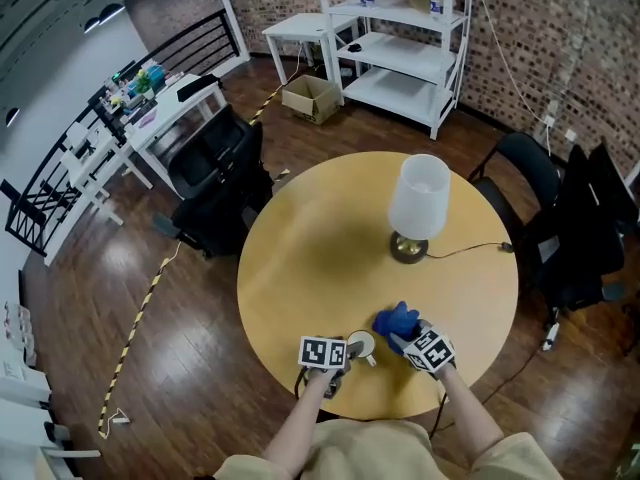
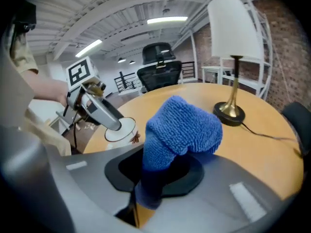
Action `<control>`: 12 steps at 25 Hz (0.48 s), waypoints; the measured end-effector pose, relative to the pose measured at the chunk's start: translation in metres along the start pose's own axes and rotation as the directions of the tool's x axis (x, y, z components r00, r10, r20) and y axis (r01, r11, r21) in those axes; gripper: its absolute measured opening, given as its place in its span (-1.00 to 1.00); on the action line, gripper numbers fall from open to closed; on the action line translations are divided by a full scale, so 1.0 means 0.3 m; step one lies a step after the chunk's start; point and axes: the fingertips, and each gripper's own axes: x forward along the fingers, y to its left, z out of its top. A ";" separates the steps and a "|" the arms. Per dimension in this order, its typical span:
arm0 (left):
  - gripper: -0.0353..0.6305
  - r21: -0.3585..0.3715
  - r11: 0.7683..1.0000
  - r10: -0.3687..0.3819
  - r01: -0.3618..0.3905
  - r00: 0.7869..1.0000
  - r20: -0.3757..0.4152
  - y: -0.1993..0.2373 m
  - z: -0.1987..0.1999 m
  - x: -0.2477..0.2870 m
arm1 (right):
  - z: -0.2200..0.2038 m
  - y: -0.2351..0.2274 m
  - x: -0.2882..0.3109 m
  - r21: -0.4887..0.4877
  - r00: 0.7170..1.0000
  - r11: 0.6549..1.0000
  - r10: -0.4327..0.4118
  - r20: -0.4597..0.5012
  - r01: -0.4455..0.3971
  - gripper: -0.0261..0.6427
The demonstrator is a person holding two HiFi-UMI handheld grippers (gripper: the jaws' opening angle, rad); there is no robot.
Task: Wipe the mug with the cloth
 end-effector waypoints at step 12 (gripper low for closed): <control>-0.81 0.082 0.996 -0.018 0.023 0.998 -0.058 0.113 -0.006 0.036 | 0.035 0.100 0.164 -0.346 0.935 0.880 0.246 -0.257 -0.326 -0.70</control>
